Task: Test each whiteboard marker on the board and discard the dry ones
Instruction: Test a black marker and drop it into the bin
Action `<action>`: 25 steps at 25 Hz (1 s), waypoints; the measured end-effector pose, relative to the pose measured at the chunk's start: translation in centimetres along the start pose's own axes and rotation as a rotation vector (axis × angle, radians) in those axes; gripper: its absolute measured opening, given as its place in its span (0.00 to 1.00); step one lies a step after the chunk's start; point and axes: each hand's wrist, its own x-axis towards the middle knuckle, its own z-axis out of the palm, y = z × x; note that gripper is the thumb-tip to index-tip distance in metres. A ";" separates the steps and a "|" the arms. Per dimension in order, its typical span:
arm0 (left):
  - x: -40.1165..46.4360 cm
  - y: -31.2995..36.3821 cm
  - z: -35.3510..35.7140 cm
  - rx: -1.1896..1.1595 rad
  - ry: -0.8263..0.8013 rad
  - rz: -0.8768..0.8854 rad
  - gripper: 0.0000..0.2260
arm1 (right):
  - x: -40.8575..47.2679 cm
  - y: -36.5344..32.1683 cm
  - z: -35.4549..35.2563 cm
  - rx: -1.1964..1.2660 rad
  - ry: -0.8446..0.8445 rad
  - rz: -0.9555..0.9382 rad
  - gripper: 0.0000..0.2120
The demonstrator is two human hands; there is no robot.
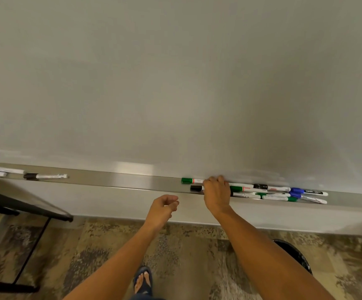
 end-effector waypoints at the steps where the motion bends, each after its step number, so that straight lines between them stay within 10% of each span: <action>1: 0.0 0.1 0.0 -0.001 0.001 0.004 0.10 | 0.1 -0.1 0.0 -0.013 0.009 -0.024 0.08; 18: -3.6 7.0 2.7 0.018 0.058 0.519 0.11 | -7.3 1.4 -6.8 0.795 0.051 -0.220 0.12; 25: -4.9 10.2 2.6 0.686 -0.139 0.849 0.07 | -9.3 5.2 -9.8 0.492 0.074 -0.420 0.15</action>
